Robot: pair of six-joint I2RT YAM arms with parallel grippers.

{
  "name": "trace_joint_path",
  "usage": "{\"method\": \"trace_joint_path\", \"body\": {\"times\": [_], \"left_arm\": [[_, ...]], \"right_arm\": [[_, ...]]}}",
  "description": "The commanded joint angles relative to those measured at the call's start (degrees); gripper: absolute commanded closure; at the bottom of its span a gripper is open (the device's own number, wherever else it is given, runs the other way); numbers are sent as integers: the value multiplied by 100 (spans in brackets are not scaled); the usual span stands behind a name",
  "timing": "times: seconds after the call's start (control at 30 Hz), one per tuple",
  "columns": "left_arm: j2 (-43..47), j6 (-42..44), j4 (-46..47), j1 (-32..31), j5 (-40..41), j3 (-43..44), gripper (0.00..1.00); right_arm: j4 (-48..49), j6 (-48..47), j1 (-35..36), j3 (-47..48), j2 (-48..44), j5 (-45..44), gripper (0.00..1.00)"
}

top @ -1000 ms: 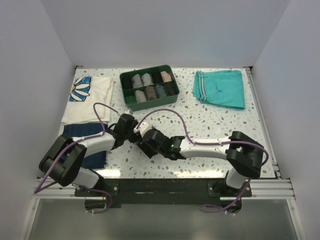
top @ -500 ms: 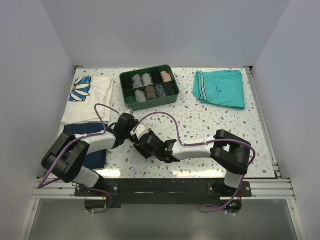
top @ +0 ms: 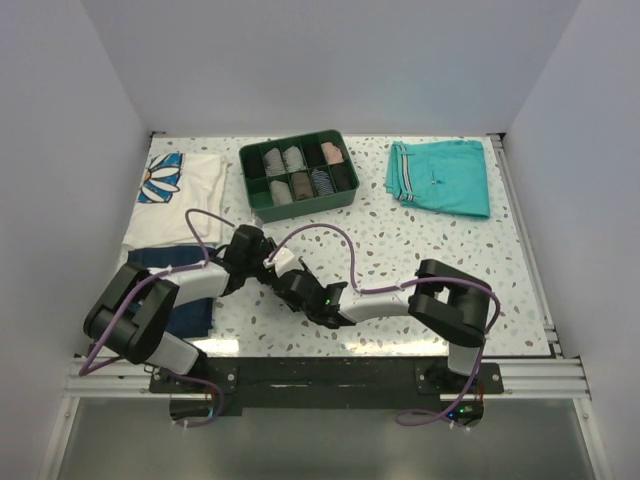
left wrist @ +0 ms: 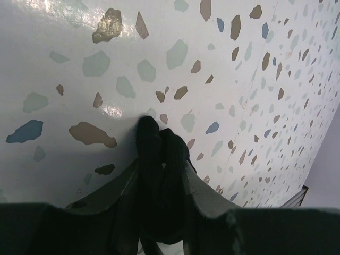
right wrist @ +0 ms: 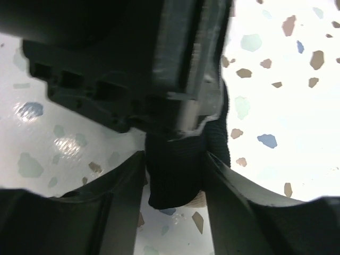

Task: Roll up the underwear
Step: Roll the underwear to the center of the board, then pick up the underwear from the center of the board.

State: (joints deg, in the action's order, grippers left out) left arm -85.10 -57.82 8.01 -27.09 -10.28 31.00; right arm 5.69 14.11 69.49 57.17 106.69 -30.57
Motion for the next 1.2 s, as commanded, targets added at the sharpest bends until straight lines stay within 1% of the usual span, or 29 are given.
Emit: {"method": "trace_joint_path", "body": {"times": [0.0,0.03,0.1,0.13,0.17,0.23,0.27,0.33,0.37,0.4,0.43,0.47,0.53,0.57,0.6,0.67,0.7,0.77,1.0,1.07,1.17], "left_arm": [[46,254,-406,143,-17,-261,99],[98,263,-397,160,-35,-288,99],[143,263,-353,204,-35,-349,98],[221,263,-335,213,-26,-376,98],[257,263,-318,248,-35,-411,96],[344,280,-300,283,-61,-402,95],[380,298,-300,327,-70,-411,93],[476,342,-326,371,-62,-402,90],[503,351,-344,415,-44,-376,86],[529,385,-405,433,-35,-350,84],[590,447,-466,459,26,-323,81],[635,482,-511,494,53,-262,75],[792,579,-590,556,96,-227,67],[854,605,-608,608,132,-192,58],[924,640,-695,635,167,-156,53],[1126,754,-792,687,333,10,47],[1197,798,-1071,696,404,81,45],[1355,886,-1222,723,588,256,39],[1610,966,-1802,828,993,573,34],[1803,992,-1873,872,1011,565,34],[2137,1159,-2136,916,1353,652,34]], "right_arm": [[-1070,557,-155,-355,536,-46,57],[-1131,636,-164,-373,571,-37,64],[-1158,707,-182,-443,616,7,67],[-1193,812,-182,-461,633,59,72],[-1193,839,-182,-487,659,112,73],[-1219,926,-182,-540,686,182,79],[-1220,927,-182,-540,738,270,85],[-1194,979,-182,-575,765,358,90],[-1193,997,-182,-592,756,402,97],[-1211,1015,-182,-601,756,428,100],[-1246,1058,-191,-601,748,446,100],[-1237,1059,-199,-610,730,481,100],[-1202,1085,-208,-672,625,613,100],[-1211,1103,-199,-680,590,622,100],[-1237,1120,-208,-689,528,640,100],[-1307,1173,-217,-707,458,631,100],[-1334,1182,-208,-733,414,631,100],[-1369,1208,-208,-760,291,622,100],[-1545,1235,-226,-733,-280,604,100],[-1685,1208,-278,-602,-552,622,100],[-1905,1164,-463,-374,-912,745,100]]}}
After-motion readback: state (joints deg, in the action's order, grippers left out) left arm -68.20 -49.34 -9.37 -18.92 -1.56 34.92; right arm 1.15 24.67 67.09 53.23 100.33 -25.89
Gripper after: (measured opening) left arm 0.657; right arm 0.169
